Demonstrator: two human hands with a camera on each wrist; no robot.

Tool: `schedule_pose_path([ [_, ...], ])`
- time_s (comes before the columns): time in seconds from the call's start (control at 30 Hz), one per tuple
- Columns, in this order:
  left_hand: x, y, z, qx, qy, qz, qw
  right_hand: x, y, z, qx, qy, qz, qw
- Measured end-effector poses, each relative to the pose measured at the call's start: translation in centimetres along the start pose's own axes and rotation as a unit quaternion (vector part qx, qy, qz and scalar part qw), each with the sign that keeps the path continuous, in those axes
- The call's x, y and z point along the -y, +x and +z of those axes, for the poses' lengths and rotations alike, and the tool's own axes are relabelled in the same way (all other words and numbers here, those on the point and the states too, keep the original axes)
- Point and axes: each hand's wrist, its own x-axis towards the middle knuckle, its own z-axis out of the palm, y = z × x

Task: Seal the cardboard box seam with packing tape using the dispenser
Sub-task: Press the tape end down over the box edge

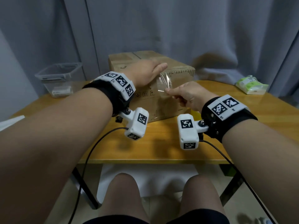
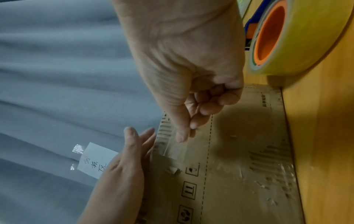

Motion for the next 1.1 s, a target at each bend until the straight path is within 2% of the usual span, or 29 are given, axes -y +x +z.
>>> schedule_pose_path([
  [0.1,0.3,1.0,0.2,0.035,0.040,-0.008,0.999,-0.1,0.1,0.0,0.000,-0.015,-0.011,1.000],
  [0.33,0.8,1.4,0.8,0.013,0.097,0.013,0.995,-1.0,1.1,1.0,-0.023,-0.022,-0.035,0.999],
  [0.47,0.8,1.5,1.2,0.000,0.143,0.015,0.990,-0.5,1.7,0.5,-0.019,-0.068,-0.062,0.996],
  [0.67,0.7,1.4,1.3,-0.013,0.145,0.018,0.989,-0.8,1.7,-0.9,0.019,-0.146,-0.004,0.989],
  [0.7,0.7,1.4,1.4,-0.016,0.145,0.020,0.989,-0.9,1.7,-0.9,-0.002,-0.150,-0.017,0.989],
  [0.77,0.7,1.4,1.4,-0.019,0.143,0.024,0.989,-0.8,1.8,-0.9,-0.083,-0.136,-0.089,0.983],
  [0.87,0.6,1.3,1.2,-0.014,0.131,0.019,0.991,0.2,2.1,-0.8,-0.200,-0.120,-0.236,0.943],
  [0.93,0.6,1.4,0.9,-0.007,0.112,0.010,0.994,1.1,2.0,-0.4,-0.226,-0.165,-0.300,0.912],
  [0.97,0.6,1.4,0.6,-0.003,0.101,0.006,0.995,1.5,2.0,-0.2,-0.221,-0.188,-0.309,0.906],
  [1.03,0.7,1.4,0.3,0.008,0.087,0.002,0.996,1.7,2.0,0.2,-0.198,-0.243,-0.275,0.909],
  [1.1,0.7,1.3,0.2,0.022,0.086,0.003,0.996,1.0,2.2,0.5,-0.169,-0.262,-0.204,0.928],
])
